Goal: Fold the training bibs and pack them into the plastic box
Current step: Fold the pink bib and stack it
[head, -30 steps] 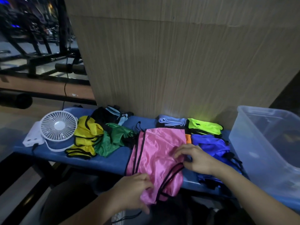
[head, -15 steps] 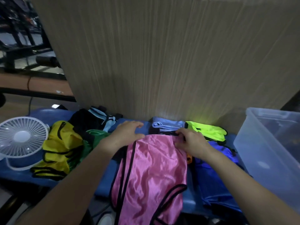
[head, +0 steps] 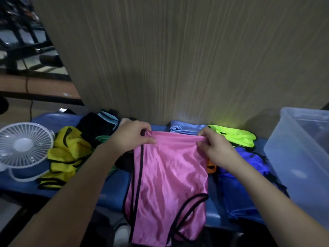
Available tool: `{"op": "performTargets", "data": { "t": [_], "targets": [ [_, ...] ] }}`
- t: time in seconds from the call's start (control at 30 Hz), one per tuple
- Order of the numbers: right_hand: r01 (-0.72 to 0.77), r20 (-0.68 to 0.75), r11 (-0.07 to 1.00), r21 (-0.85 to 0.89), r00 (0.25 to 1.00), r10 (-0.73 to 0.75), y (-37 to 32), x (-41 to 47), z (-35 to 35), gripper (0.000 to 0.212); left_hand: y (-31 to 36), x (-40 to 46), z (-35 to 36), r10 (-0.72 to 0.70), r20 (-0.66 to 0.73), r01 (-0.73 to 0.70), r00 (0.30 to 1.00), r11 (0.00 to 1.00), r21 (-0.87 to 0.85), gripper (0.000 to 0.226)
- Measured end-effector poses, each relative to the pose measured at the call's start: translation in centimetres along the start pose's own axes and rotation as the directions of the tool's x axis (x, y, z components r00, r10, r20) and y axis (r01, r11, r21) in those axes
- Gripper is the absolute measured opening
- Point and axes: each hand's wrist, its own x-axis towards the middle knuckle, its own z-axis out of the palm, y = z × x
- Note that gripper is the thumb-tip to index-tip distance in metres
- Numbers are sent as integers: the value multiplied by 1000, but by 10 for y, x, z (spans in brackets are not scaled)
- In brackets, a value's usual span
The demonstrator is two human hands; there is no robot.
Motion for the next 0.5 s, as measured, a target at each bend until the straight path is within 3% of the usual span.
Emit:
{"op": "performTargets", "data": {
  "t": [0.13,0.23,0.27,0.37,0.5],
  "targets": [
    [-45,-70,984,175,996,58,-14,4,1,31,-1,-18,-33,54,-84,-49,995,997,67,61],
    [-26,-101,968,251,993,53,-29,7,3,30,-9,-24,-58,86,-64,-82,994,994,75,80],
    [-33,-89,958,286,994,61,-34,8,3,28,-12,-26,-66,76,-34,-74,997,995,64,76],
    [-77,-30,907,415,995,98,-52,15,3,20,-22,-27,-85,80,23,-82,997,993,80,36],
    [-135,44,810,571,990,133,-71,31,9,14,-33,-20,-108,49,98,-53,994,998,39,28]
  ]
}}
